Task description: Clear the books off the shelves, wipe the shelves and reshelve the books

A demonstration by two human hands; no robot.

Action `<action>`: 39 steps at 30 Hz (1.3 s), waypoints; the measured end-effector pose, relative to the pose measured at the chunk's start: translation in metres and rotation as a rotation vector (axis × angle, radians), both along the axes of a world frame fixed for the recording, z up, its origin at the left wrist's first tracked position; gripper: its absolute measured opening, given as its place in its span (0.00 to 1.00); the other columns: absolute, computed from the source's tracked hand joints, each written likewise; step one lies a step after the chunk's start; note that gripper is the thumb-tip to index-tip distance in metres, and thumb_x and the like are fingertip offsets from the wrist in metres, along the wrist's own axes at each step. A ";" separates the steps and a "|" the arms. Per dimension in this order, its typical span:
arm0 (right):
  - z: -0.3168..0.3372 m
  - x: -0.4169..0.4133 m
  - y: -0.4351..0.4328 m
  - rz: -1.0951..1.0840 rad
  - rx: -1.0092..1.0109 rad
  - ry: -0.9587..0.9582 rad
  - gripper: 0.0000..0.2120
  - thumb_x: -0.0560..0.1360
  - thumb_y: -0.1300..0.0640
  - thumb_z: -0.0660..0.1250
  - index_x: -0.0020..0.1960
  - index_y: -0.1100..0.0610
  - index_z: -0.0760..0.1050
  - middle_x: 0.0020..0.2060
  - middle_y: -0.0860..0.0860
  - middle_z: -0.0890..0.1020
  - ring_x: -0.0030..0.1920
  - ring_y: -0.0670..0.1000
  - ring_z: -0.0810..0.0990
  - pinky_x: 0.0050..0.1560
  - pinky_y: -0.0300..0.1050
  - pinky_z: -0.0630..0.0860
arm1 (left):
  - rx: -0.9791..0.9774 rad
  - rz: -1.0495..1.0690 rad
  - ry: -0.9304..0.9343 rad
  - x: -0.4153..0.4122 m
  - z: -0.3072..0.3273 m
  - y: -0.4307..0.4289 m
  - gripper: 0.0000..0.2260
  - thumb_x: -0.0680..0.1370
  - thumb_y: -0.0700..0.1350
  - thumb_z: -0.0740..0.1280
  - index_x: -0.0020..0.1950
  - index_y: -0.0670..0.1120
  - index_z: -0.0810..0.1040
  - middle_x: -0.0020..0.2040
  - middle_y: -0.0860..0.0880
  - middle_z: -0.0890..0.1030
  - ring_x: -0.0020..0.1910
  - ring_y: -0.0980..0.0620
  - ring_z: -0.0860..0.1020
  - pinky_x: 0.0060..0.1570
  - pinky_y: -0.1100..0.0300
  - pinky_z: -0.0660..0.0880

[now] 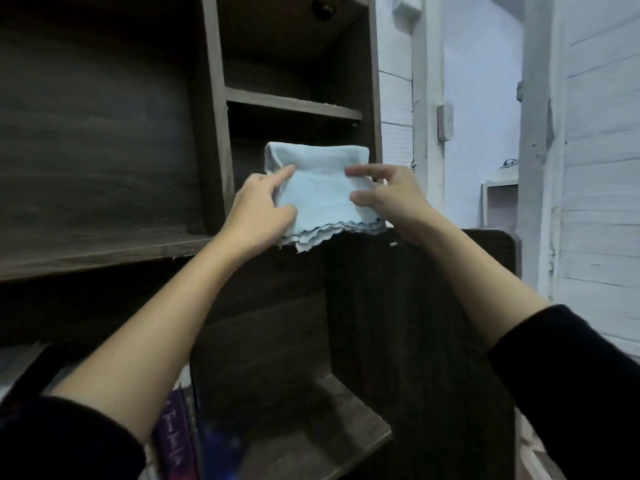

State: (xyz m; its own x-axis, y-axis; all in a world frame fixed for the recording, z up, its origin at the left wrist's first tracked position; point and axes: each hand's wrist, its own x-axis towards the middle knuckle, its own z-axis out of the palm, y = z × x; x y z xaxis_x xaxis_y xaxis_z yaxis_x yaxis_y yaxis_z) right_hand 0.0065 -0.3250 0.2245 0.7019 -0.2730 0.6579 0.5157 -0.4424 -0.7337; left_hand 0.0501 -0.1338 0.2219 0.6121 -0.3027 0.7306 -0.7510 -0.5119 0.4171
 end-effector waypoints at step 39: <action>0.011 0.143 -0.009 -0.393 -0.463 0.274 0.12 0.75 0.60 0.66 0.56 0.63 0.79 0.53 0.61 0.80 0.54 0.59 0.78 0.51 0.48 0.75 | 0.602 0.663 0.162 0.054 0.020 -0.043 0.15 0.78 0.39 0.59 0.64 0.40 0.71 0.63 0.40 0.72 0.61 0.40 0.72 0.56 0.52 0.70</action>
